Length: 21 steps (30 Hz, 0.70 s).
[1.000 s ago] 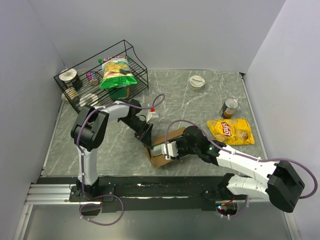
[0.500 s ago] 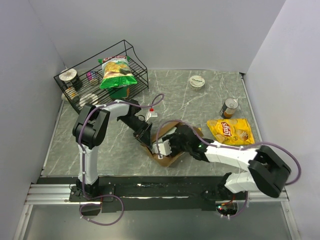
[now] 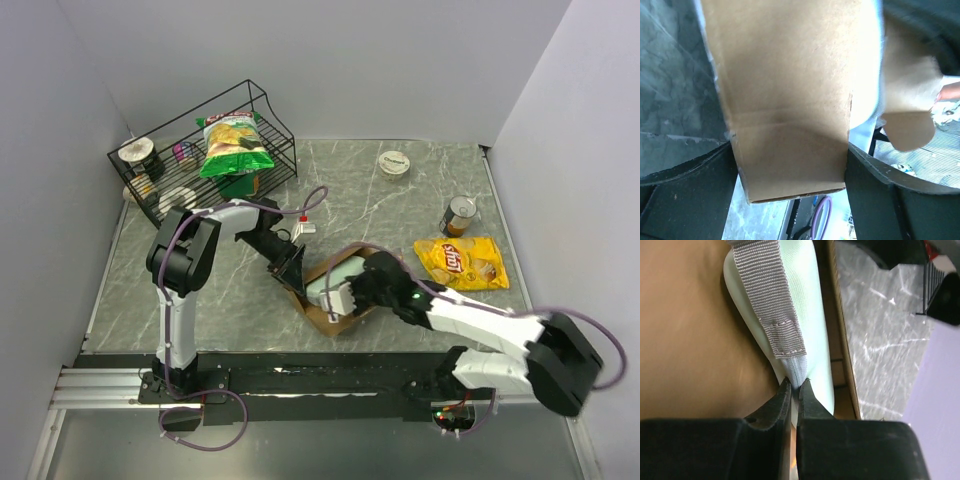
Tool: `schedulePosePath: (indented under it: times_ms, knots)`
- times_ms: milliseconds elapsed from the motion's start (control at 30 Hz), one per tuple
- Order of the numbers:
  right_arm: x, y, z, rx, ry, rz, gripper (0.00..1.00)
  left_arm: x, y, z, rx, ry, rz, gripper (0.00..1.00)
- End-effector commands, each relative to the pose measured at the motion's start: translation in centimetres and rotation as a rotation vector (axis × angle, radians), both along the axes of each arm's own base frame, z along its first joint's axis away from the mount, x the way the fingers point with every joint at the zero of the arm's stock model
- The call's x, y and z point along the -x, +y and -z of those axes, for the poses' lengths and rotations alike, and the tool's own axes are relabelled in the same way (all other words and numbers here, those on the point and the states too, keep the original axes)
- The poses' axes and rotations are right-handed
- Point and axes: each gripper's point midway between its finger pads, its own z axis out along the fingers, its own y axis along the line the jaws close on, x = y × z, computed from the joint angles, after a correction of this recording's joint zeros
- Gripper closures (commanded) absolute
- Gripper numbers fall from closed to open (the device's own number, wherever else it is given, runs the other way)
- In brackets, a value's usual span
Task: Unpack the express box
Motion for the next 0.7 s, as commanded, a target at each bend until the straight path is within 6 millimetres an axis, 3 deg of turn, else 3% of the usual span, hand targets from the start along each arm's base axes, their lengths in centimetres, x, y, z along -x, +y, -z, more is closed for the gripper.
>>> schedulePosePath:
  times_ms: [0, 133, 233, 267, 333, 367, 400, 433, 467, 533, 567, 667]
  knots:
    - [3.1, -1.8, -2.5, -0.031, 0.036, -0.080, 1.00, -1.6, -0.4, -0.8, 0.039, -0.090, -0.006, 0.18]
    - [4.6, -3.1, -5.6, -0.126, 0.072, -0.062, 1.00, -2.2, -0.2, -0.8, 0.024, -0.109, -0.018, 0.17]
    - [3.8, -2.8, -9.1, -0.286, 0.141, 0.077, 1.00, -2.5, -0.2, -1.0, 0.014, -0.130, -0.023, 0.17]
    - [3.0, -2.3, -11.7, -0.354, 0.142, 0.119, 1.00, -2.7, -0.2, -1.2, 0.018, -0.138, -0.024, 0.17]
    - [0.9, -2.4, -13.2, -0.460, 0.249, 0.319, 1.00, -2.8, -0.2, -1.5, 0.012, -0.148, -0.024, 0.17]
    - [-0.5, -2.2, -16.3, -0.546, 0.251, 0.382, 1.00, -2.8, -0.2, -1.7, 0.011, -0.152, -0.024, 0.17]
    - [-1.4, -2.3, -17.3, -0.594, 0.282, 0.445, 1.00, -2.8, -0.1, -1.8, 0.008, -0.156, -0.022, 0.17]
    - [-2.4, -2.1, -17.2, -0.647, 0.382, 0.542, 1.00, -2.7, 0.0, -1.7, 0.002, -0.157, -0.022, 0.17]
    - [-3.9, -2.7, -19.6, -0.719, 0.378, 0.597, 1.00, -2.6, 0.3, -1.6, -0.011, -0.163, -0.021, 0.17]
    - [-5.8, -3.0, -19.9, -0.789, 0.454, 0.702, 1.00, -2.2, 0.6, -1.3, -0.030, -0.158, -0.019, 0.17]
    - [-7.1, -3.9, -21.3, -0.835, 0.445, 0.749, 1.00, -2.0, 0.8, -1.1, -0.041, -0.159, -0.017, 0.17]
    - [-9.2, -4.9, -21.5, -0.874, 0.476, 0.851, 1.00, -1.2, 1.4, -0.7, -0.059, -0.151, -0.008, 0.17]
